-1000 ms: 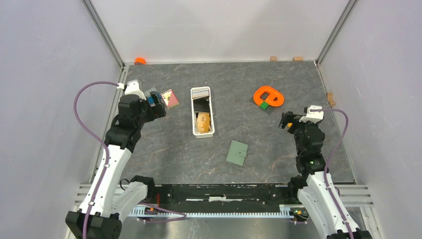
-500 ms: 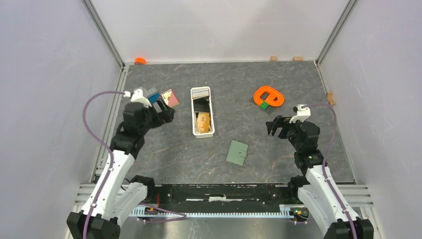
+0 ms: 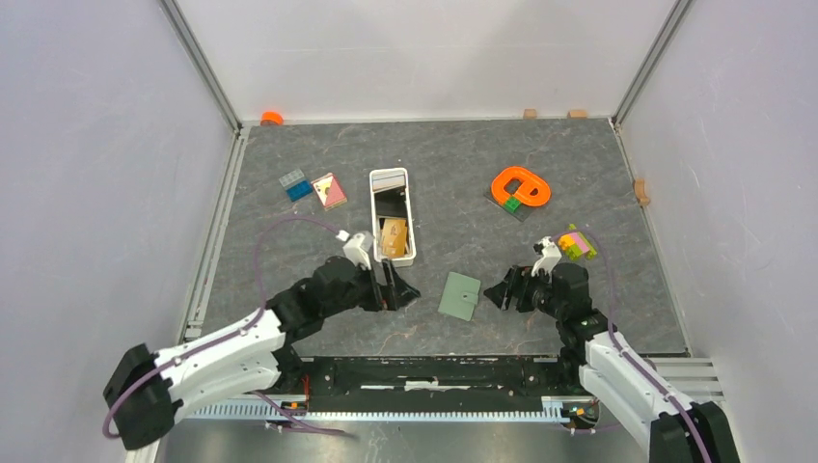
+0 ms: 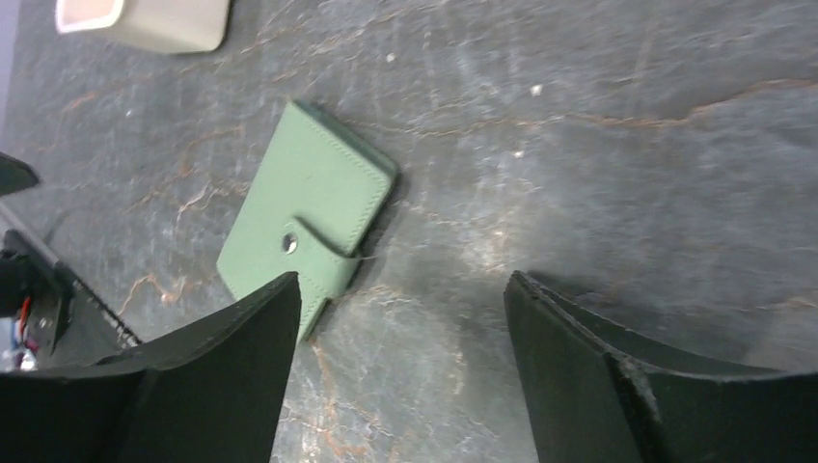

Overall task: Put the credit cards into the card holder
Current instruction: Pick up the card holder from the center of the board, then open the card holder at the center of the board.

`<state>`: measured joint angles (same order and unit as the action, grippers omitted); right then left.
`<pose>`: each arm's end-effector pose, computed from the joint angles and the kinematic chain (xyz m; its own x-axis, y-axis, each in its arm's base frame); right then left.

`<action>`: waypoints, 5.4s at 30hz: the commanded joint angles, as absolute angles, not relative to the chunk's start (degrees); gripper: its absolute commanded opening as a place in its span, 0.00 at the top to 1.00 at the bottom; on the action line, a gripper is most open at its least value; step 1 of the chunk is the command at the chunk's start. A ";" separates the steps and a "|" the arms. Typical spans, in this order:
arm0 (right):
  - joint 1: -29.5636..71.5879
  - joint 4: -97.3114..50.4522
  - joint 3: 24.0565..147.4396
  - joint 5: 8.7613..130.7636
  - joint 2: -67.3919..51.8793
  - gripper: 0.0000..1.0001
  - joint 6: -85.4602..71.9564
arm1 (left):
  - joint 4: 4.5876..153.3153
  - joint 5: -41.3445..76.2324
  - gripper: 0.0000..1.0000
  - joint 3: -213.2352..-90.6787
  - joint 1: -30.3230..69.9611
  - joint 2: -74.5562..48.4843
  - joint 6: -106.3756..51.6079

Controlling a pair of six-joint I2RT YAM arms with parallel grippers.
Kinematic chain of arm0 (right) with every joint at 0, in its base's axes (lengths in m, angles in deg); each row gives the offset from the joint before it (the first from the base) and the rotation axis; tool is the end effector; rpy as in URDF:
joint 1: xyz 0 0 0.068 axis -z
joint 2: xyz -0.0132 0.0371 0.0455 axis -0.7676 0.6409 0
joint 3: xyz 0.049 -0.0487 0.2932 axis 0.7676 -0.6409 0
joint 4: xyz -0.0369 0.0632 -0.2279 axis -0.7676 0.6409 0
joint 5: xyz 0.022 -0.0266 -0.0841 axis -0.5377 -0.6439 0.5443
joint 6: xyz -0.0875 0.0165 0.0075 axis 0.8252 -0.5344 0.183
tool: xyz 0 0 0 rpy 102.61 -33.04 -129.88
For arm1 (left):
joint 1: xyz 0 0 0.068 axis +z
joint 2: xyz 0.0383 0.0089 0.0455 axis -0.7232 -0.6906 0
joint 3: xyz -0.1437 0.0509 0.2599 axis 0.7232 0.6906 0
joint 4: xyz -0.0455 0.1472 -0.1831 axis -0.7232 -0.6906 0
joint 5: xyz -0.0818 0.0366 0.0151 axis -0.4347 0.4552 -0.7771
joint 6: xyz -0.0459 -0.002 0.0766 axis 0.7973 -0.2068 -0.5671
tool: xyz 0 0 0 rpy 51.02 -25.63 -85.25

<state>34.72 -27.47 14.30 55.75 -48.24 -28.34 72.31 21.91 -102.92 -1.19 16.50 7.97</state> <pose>0.1225 0.0643 0.1407 -0.7209 0.2598 -0.6424 -0.2303 0.7845 0.5757 0.1172 -0.1359 0.2236 -0.7780 -0.2298 -0.5848 0.3035 0.6775 -0.6700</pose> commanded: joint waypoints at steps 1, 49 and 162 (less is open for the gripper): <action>30.96 -32.41 11.27 54.12 -46.96 0.20 -34.94 | 84.46 25.06 0.00 -102.22 -8.53 10.23 15.95; 21.02 -46.17 8.73 60.65 -31.45 0.36 -41.55 | 116.57 26.06 0.98 -111.04 -15.88 -30.27 12.63; 19.13 -26.48 50.93 21.35 -36.69 0.22 -10.13 | 55.58 -28.17 0.98 -140.24 3.78 -10.24 -23.01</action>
<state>20.69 -25.54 50.04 25.53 -37.00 -10.05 55.77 -22.98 -137.72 3.93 -12.48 -20.33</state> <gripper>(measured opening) 0.801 0.079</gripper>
